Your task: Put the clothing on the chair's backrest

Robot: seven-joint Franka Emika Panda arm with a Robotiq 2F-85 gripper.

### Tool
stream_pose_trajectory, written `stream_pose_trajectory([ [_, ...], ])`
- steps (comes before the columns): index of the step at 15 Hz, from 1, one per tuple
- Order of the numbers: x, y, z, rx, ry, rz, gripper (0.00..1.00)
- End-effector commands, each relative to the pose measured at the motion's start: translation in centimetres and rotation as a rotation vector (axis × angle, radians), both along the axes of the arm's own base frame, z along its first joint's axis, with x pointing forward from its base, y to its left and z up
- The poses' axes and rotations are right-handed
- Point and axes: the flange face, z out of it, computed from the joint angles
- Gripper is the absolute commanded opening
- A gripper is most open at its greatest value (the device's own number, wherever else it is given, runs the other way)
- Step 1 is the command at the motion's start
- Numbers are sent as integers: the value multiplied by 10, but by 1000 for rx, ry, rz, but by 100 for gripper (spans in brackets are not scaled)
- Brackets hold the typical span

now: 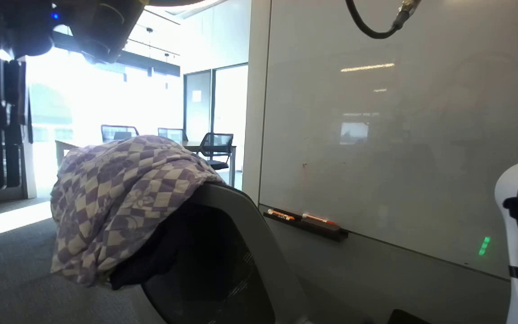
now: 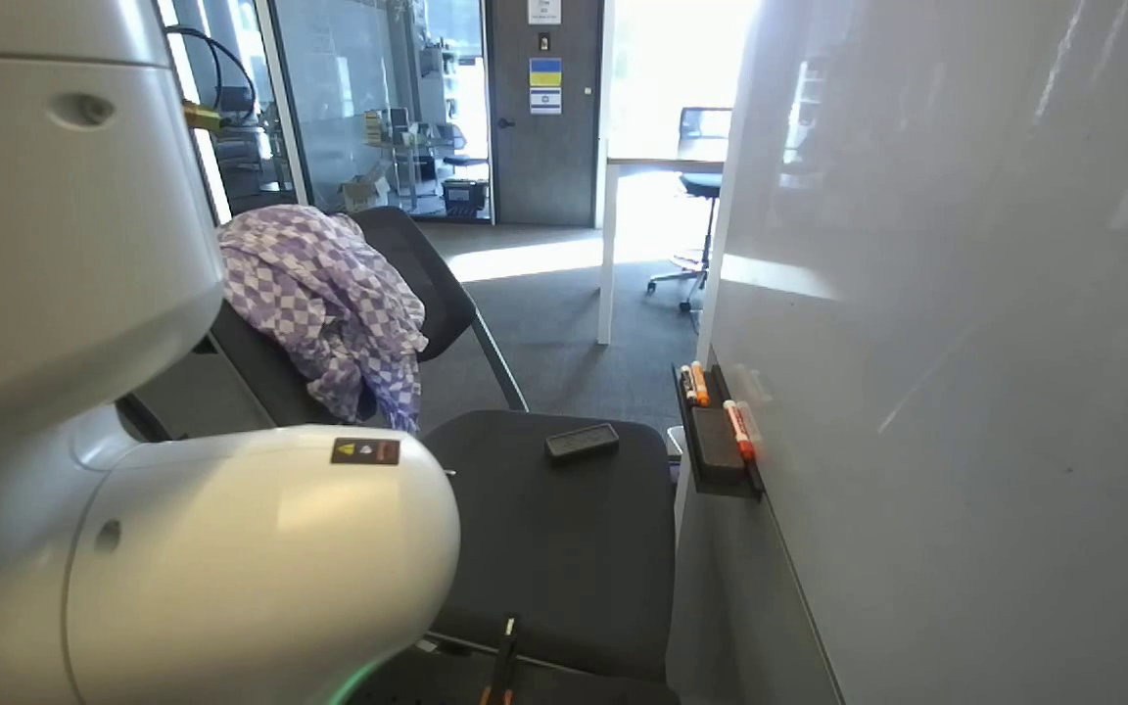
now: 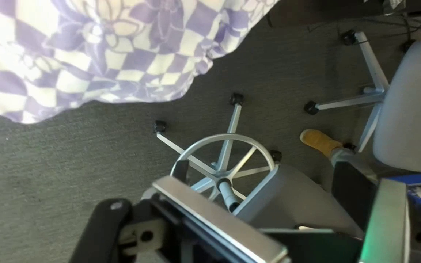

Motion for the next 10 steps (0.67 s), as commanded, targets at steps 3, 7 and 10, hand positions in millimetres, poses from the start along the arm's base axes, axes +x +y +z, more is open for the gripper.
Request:
stream_pose_trajectory([
  [3, -12, -5, 38, -115, -108, -219, 100],
  [7, -4, -48, 90, -121, -207, -403, 100],
  [10, -4, -91, 134, -111, -278, -540, 100],
])
